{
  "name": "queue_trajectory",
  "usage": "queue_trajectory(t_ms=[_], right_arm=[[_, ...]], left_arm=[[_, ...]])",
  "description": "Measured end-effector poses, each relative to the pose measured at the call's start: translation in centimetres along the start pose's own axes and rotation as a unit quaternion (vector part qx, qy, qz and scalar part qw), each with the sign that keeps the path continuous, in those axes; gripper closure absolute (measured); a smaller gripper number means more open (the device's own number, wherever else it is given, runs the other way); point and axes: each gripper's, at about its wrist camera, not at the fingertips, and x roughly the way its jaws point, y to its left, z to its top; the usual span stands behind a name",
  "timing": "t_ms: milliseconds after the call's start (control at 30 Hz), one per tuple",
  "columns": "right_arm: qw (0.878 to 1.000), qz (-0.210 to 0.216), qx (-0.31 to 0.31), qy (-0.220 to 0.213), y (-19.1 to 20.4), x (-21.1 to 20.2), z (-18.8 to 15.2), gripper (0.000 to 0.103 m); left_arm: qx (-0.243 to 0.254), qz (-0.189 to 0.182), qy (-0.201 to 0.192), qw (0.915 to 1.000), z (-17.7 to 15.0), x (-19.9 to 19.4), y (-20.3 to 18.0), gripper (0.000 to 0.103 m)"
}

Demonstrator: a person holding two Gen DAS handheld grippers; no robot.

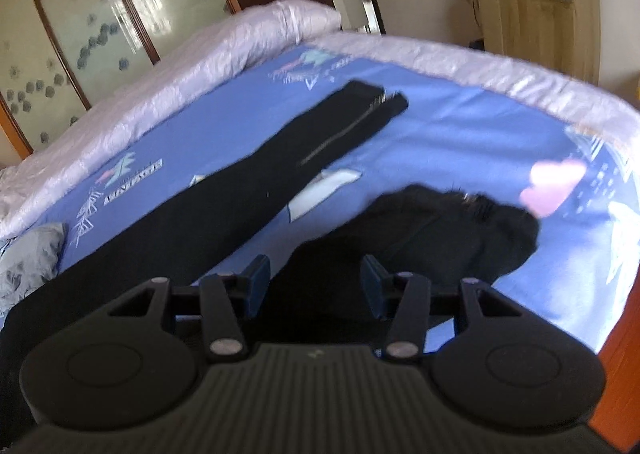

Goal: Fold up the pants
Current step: 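Grasp the pants leg cuff with the right gripper and lift it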

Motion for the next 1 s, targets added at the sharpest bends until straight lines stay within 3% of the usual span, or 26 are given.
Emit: queue_trajectory(t_ms=[233,567,667,767,833,900,967,1000], right_arm=[[1.000,-0.006,-0.014,-0.015,0.3,-1.1,0.3,0.050],[1.000,-0.006,-0.023,-0.018,0.6,-0.6,1.1,0.050],[0.999,-0.013,-0.040,0.005,1.6,1.4,1.6,0.046],[0.996,-0.041,-0.056,0.059,2.1,5.6,1.6,0.040],[0.991,-0.089,-0.049,0.084,1.8,8.0,1.0,0.050],[0.992,-0.106,-0.031,0.065,1.1,8.2,0.8,0.093],[0.996,-0.061,0.022,0.056,0.1,6.9,1.8,0.095],[0.998,-0.028,0.054,0.032,-0.5,5.4,2.7,0.095]], left_arm=[[0.011,-0.005,-0.052,0.9986,0.7,-3.7,-0.7,0.088],[-0.042,-0.031,-0.037,0.9980,0.8,-5.6,1.5,0.089],[-0.046,-0.035,-0.040,0.9975,1.2,-5.6,1.3,0.089],[-0.046,-0.033,-0.041,0.9976,1.5,-5.4,1.1,0.089],[-0.048,-0.032,-0.039,0.9975,1.7,-5.3,1.0,0.089],[-0.048,-0.034,-0.041,0.9974,1.8,-5.5,1.0,0.089],[-0.049,-0.036,-0.043,0.9972,2.0,-5.8,1.1,0.089],[-0.052,-0.038,-0.043,0.9970,2.2,-5.9,1.2,0.089]])
